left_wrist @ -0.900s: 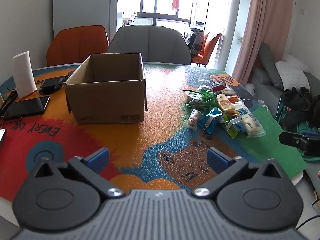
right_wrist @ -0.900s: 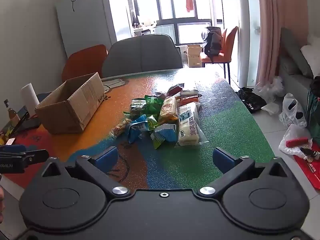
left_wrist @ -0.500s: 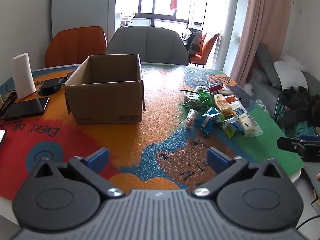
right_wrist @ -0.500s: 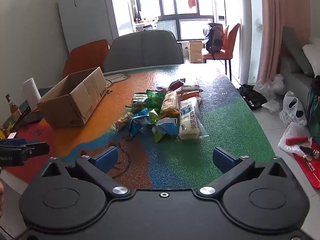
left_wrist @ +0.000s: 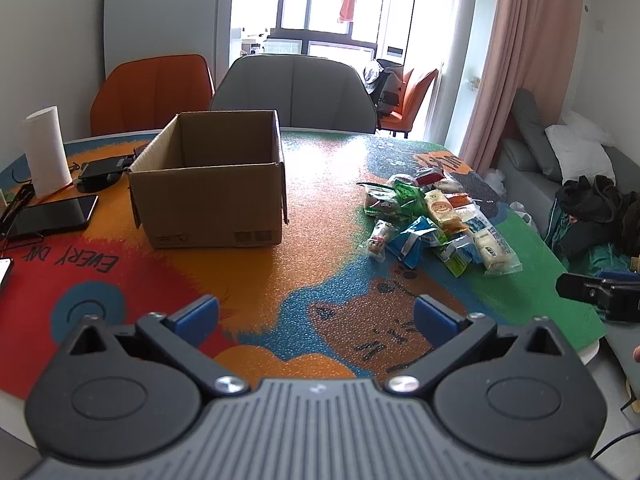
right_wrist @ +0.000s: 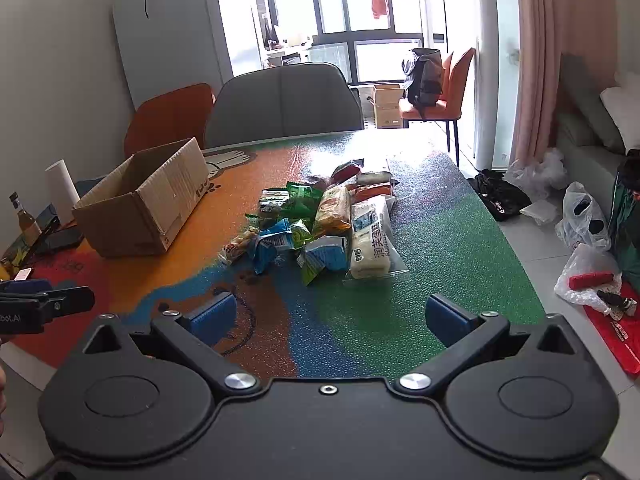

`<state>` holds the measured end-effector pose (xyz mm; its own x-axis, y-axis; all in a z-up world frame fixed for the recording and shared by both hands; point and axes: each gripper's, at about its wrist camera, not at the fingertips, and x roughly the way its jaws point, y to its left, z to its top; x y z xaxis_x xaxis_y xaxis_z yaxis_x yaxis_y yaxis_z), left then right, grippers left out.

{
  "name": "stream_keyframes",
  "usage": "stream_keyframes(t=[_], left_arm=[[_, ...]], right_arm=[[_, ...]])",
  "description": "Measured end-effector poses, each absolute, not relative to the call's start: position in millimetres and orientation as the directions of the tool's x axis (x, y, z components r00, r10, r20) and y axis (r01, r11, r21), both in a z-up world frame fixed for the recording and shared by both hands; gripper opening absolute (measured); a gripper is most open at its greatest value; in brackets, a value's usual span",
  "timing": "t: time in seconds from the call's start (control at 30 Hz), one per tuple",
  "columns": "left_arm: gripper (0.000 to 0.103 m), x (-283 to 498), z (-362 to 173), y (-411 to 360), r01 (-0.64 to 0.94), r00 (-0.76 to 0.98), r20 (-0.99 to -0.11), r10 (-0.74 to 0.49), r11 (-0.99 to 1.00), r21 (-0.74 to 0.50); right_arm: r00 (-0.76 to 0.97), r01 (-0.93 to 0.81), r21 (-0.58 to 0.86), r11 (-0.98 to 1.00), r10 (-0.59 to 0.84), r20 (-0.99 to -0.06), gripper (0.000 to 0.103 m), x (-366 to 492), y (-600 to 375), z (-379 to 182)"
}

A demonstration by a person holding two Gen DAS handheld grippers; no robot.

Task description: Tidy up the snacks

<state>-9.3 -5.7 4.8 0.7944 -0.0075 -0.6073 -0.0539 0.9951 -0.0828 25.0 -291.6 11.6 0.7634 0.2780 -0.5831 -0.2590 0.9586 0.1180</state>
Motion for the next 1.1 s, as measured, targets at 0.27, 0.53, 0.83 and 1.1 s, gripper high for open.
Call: stream_keyframes(t=[0.27,0.53,0.83,1.1], left_arm=[[0.103,-5.0,8.4,-1.9,-0.059,0.800,-0.601,-0.003,0.995,-0.084],[0.103,-4.7,8.7,-2.8,-0.053,0.799,-0.601,-0.009,0.995,-0.084],[0.103,-6.8,7.3,-3.9,-0.046,0.797,-0.604,-0.019,0.995,-0.092],[0.103,-8.7,10.1,-4.7,-0.047,0.800,-0.599,-0.021,0.994,-0.098]], right_arm=[[0.767,-0.260,0.116,0.959,0.278,-0.578,0.103,25.2,-292.9,12.2],[0.768,-0.249,0.116,0.962,0.269,-0.581,0.103,25.5,-293.0,10.9],[0.777,-0.237,0.124,0.964,0.264,-0.571,0.103,23.4,-294.8,11.8],[0.781,-0.239,0.119,0.964,0.263,-0.566,0.103,21.1,-292.1,13.3]])
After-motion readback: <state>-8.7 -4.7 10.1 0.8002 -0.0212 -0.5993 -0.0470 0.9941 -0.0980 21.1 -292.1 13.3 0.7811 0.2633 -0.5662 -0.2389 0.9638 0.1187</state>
